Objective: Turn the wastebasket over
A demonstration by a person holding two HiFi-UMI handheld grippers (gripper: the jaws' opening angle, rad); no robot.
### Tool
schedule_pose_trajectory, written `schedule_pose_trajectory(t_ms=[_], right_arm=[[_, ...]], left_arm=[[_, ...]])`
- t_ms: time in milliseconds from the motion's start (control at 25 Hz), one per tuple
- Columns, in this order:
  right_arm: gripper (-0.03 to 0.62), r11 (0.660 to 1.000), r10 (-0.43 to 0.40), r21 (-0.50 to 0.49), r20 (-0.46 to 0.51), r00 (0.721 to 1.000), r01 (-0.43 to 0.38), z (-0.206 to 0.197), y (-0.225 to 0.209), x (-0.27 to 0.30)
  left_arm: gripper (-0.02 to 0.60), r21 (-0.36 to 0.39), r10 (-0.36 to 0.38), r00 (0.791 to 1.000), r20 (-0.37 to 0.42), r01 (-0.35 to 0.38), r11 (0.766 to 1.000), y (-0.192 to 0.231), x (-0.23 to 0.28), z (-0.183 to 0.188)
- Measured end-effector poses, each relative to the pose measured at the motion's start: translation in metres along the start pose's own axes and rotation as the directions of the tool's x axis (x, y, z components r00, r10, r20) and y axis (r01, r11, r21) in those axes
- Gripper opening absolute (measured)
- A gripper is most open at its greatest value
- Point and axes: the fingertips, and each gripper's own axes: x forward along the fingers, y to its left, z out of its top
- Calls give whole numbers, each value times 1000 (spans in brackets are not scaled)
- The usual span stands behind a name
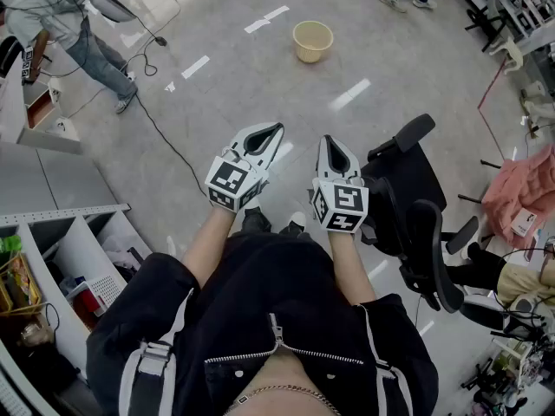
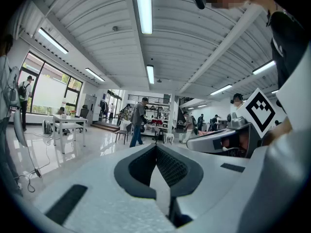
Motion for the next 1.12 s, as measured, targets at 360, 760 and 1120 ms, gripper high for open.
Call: schedule_pose_trajectory(t_ms=[360,760,1120], right_arm=[[11,998,19,56,65,998,-23,11,3,1],[11,997,30,70,50,998,-33,6,14,7],[11,997,-19,74,59,998,14,10,34,21]], left_arm=[[5,-7,-5,1000,-4,5,1000,5,3,-2],[5,-16,-29,1000,-2,29,999,12,3,-4],[5,-10,-63,998,11,63,998,37,-10,0]])
